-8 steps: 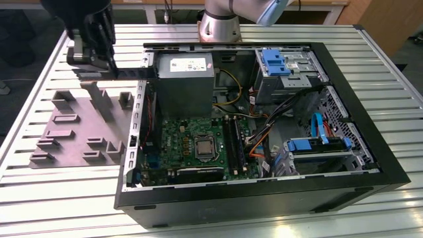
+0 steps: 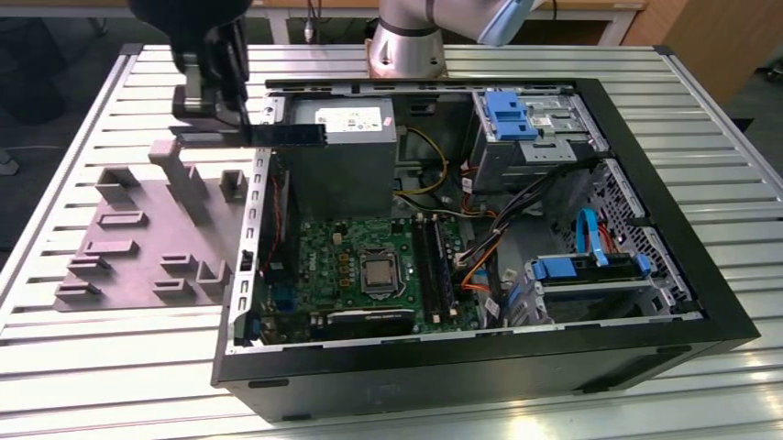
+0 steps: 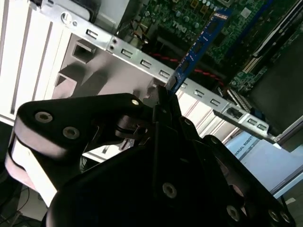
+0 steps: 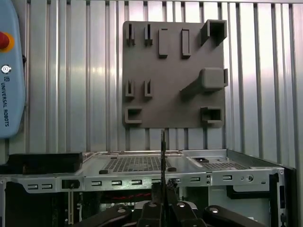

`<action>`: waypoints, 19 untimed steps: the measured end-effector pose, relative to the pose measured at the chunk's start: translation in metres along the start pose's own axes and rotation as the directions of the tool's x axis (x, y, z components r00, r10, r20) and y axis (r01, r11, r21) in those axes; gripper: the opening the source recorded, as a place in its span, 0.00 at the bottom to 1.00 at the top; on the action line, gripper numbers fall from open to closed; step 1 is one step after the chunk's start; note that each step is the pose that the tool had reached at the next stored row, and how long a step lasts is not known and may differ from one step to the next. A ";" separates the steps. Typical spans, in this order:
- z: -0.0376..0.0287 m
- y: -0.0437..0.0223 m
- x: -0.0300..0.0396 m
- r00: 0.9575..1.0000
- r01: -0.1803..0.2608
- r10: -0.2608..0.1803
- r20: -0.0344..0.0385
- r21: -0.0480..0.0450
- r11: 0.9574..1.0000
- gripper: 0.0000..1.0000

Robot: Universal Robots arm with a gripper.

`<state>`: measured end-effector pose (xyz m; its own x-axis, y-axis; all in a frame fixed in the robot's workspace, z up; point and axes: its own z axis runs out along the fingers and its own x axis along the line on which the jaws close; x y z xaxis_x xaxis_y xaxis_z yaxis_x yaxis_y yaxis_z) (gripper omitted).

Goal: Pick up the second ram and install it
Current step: 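Pick up the second ram and move it above second insertion slot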

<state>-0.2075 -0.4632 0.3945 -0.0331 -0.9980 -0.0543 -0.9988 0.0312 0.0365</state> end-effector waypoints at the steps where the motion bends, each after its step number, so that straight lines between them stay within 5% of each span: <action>1: -0.0001 -0.0042 -0.0002 1.000 0.000 0.000 0.000 0.000 1.000 0.14; 19: -0.0030 -0.0857 -0.0029 1.000 0.000 0.000 0.000 0.000 1.000 0.14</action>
<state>-0.1217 -0.4631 0.3945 -0.0332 -0.9980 -0.0543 -0.9988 0.0312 0.0365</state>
